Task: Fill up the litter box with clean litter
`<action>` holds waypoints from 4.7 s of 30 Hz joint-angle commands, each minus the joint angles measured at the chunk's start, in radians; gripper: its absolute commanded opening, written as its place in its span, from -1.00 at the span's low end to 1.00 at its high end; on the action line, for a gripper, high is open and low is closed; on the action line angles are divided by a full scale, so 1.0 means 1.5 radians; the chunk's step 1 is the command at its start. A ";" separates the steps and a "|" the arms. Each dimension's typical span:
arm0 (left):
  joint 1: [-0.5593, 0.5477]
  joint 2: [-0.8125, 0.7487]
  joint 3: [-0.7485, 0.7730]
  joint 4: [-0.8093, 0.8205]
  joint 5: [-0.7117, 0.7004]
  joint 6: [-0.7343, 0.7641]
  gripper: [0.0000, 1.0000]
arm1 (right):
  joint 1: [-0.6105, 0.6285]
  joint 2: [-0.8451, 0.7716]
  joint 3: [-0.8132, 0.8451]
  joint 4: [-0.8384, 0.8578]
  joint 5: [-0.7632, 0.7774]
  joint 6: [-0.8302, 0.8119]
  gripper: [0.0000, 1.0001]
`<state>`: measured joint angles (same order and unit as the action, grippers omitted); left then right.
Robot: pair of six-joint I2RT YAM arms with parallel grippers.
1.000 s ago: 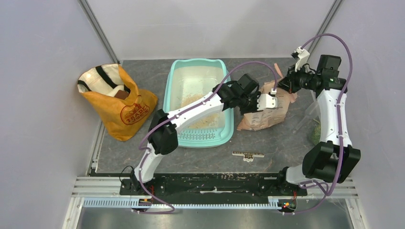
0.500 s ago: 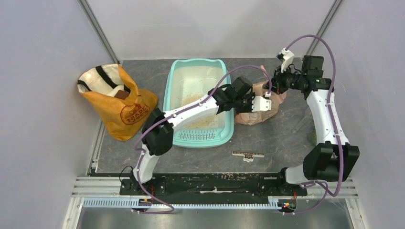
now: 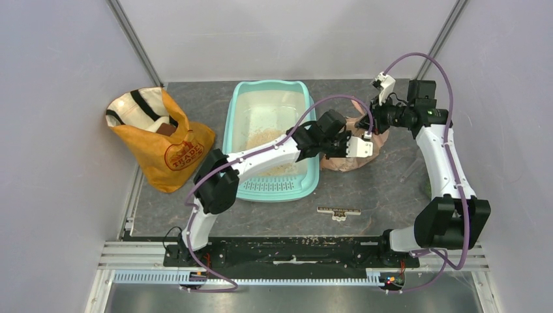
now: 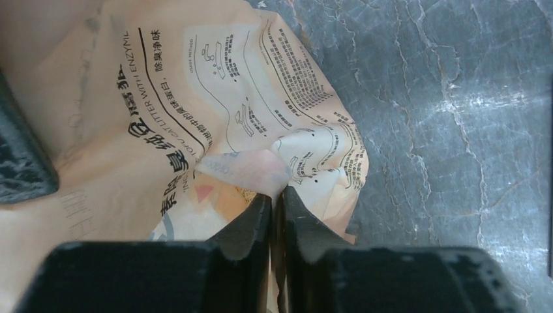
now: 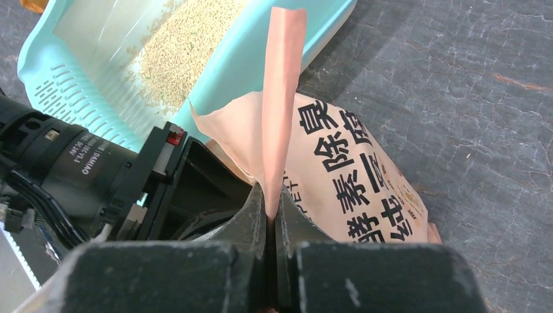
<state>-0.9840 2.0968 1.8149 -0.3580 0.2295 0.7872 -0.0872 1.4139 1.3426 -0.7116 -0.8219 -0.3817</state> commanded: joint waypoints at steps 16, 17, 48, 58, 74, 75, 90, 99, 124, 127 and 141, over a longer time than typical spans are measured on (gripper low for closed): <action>0.072 -0.170 0.011 -0.120 -0.078 -0.493 0.01 | -0.039 -0.011 0.061 -0.091 -0.060 -0.092 -1.00; 0.072 -0.159 0.021 -0.132 -0.074 -0.516 0.01 | -0.039 -0.011 0.061 -0.090 -0.060 -0.090 -1.00; 0.088 0.033 0.088 0.023 -0.075 -0.652 0.35 | -0.055 -0.011 0.086 -0.142 -0.089 -0.132 -1.00; 0.108 0.057 0.122 -0.013 -0.116 -0.628 -0.96 | -0.079 0.014 0.126 -0.239 -0.092 -0.229 -1.00; 0.107 -0.045 0.008 0.130 -0.039 -0.587 -0.96 | -0.134 0.031 0.150 -0.330 -0.005 -0.406 -1.00; 0.107 -0.053 -0.004 0.153 -0.018 -0.578 -0.96 | -0.135 0.034 0.152 -0.308 -0.017 -0.388 -1.00; 0.139 -0.062 -0.017 0.172 0.182 -0.367 -0.96 | -0.148 0.053 0.210 -0.368 -0.115 -0.555 -1.00; 0.137 -0.056 -0.030 0.162 0.206 -0.311 -0.96 | -0.133 0.056 0.198 -0.343 -0.081 -0.527 -1.00; 0.122 -0.047 -0.031 0.276 0.095 -0.427 -0.96 | -0.141 0.065 0.230 -0.254 -0.097 -0.449 -1.00; 0.118 -0.044 -0.059 0.249 0.096 -0.415 -0.96 | -0.141 0.063 0.175 -0.274 -0.068 -0.482 -1.00; 0.114 -0.045 -0.057 0.192 0.054 -0.428 -0.53 | -0.141 0.095 0.234 -0.279 -0.051 -0.436 -0.46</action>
<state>-0.8074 2.0682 1.6779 -0.0731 0.3386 0.1570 -0.2981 1.5448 1.6344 -1.1358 -0.8932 -1.0660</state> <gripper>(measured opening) 0.117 0.129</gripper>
